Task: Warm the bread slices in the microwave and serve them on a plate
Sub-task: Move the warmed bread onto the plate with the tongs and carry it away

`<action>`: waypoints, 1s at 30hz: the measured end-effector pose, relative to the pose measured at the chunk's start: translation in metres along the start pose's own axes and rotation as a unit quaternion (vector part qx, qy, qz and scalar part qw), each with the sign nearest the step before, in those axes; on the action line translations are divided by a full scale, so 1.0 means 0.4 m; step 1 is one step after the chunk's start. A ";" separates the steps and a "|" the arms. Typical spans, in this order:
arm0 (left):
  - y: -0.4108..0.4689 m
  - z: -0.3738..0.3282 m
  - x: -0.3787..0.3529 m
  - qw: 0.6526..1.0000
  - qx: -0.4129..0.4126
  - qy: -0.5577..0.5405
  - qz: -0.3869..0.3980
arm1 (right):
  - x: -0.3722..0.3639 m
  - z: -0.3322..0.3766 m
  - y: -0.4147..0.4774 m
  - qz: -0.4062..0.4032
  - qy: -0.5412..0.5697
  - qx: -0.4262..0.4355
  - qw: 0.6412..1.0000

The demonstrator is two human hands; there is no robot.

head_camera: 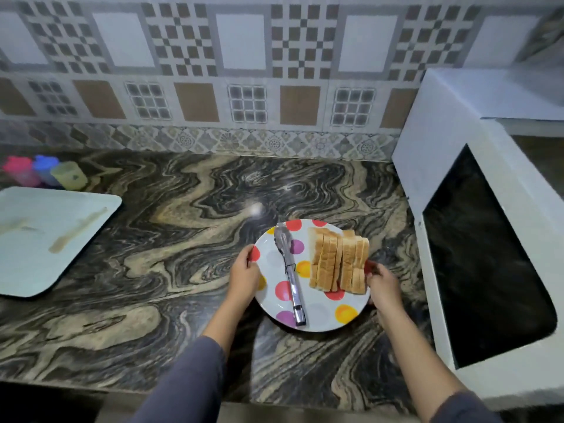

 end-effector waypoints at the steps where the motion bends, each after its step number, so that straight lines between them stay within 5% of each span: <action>1: 0.010 -0.008 -0.008 1.000 -0.013 0.026 0.009 | 0.007 0.000 0.001 -0.013 -0.006 -0.003 1.000; 22: 0.009 -0.019 -0.067 0.978 -0.092 0.140 0.122 | 0.030 -0.004 -0.104 -0.146 -0.079 0.047 0.985; 30: -0.009 -0.129 -0.049 0.982 -0.151 0.095 0.065 | 0.063 0.047 -0.184 -0.177 -0.075 0.068 0.979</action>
Point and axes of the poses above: each hand's wrist, its own y-axis towards the middle knuckle, its own x-axis out of the back of the hand, z = x × y, the point moved 10 cm from there along y, towards the middle knuckle, and after that the axes turned 2 degrees about -x, right-handed, at the moved point
